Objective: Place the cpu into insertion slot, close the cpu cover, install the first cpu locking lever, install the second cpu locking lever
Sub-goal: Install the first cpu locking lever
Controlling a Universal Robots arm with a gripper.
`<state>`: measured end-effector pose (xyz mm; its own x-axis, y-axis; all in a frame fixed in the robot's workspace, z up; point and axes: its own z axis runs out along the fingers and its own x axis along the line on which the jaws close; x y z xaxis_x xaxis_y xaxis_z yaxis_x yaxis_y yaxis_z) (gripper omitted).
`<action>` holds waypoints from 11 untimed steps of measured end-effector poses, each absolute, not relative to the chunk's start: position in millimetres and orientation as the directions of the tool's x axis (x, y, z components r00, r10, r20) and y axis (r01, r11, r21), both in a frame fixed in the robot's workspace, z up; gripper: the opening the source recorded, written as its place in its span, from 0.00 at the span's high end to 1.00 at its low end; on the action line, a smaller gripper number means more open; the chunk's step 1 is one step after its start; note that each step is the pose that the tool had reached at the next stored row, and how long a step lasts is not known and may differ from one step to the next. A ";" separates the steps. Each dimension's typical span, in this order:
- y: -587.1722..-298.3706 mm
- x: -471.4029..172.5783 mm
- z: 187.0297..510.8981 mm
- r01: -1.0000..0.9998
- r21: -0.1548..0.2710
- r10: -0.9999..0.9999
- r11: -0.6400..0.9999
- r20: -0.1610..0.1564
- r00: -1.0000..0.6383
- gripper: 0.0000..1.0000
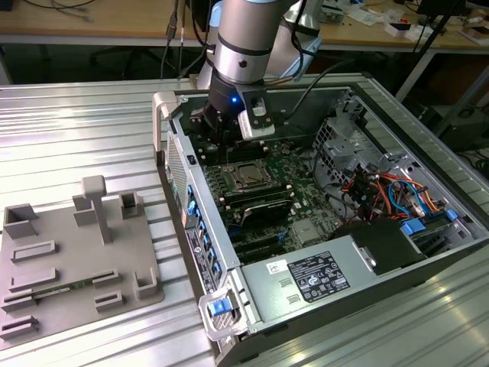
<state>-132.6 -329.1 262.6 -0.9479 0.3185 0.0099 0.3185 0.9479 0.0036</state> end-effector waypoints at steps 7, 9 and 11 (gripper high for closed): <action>-329.1 -136.1 262.3 0.254 0.004 0.254 0.967 0.010 -0.967 0.89; -329.1 -136.1 262.3 0.254 0.004 0.254 0.967 0.010 -0.967 0.89; -329.1 -136.1 262.2 0.254 0.004 0.254 0.967 0.010 -0.967 0.89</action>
<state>-136.1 -329.1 262.2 -0.9673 0.2536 0.0098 0.2537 0.9673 0.0036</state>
